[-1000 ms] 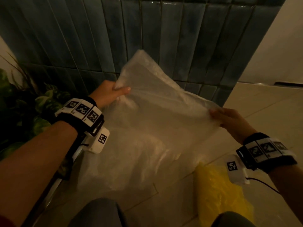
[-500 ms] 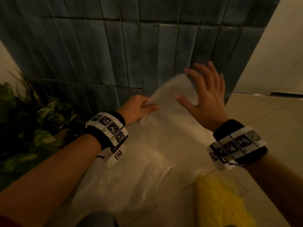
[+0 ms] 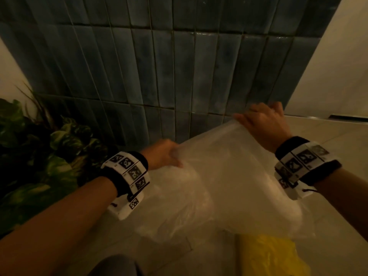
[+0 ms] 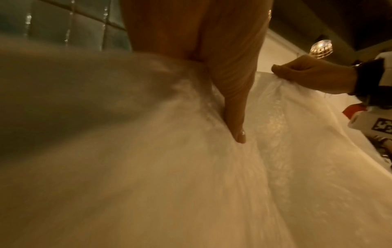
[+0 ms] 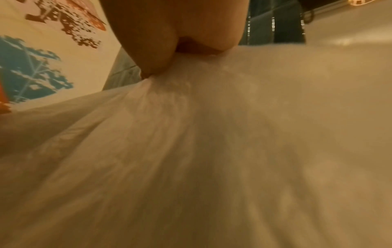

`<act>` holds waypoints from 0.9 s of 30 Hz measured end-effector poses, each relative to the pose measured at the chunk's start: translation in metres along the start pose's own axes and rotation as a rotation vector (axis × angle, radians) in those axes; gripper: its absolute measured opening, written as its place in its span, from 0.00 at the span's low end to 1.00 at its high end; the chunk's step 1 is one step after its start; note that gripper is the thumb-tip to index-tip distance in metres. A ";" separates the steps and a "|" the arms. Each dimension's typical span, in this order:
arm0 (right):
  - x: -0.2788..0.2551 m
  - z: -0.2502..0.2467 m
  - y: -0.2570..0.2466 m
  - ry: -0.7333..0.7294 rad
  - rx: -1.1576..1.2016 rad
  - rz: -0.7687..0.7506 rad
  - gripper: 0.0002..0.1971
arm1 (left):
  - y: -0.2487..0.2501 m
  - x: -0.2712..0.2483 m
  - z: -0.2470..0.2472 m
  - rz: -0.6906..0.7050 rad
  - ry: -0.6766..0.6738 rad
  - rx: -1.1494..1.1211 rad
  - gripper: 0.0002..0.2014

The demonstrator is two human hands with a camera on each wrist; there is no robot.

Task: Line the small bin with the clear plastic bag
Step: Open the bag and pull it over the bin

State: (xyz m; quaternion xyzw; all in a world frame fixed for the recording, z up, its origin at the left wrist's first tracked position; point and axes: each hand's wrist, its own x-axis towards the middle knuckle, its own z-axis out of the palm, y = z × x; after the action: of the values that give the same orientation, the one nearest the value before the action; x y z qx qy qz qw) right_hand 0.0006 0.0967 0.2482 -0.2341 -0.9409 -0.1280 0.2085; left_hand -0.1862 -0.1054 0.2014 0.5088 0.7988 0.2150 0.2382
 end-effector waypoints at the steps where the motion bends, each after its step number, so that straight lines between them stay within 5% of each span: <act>1: -0.004 0.002 0.006 -0.005 0.013 0.028 0.27 | -0.009 -0.002 0.002 -0.028 -0.022 0.020 0.11; 21: -0.055 0.041 0.068 -0.154 0.037 0.449 0.25 | -0.054 -0.009 -0.026 -0.161 0.178 0.054 0.17; 24: -0.053 0.045 0.039 -0.109 0.093 0.395 0.19 | -0.039 -0.002 -0.020 -0.110 0.140 0.076 0.14; 27: -0.047 0.041 -0.003 -0.127 0.228 0.219 0.23 | -0.016 0.007 -0.013 -0.057 0.045 0.148 0.10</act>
State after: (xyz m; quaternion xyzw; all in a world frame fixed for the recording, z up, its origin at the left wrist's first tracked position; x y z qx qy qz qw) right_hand 0.0229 0.0896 0.1900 -0.3176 -0.9295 0.0180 0.1865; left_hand -0.2079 -0.1066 0.2017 0.4972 0.8319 0.1598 0.1879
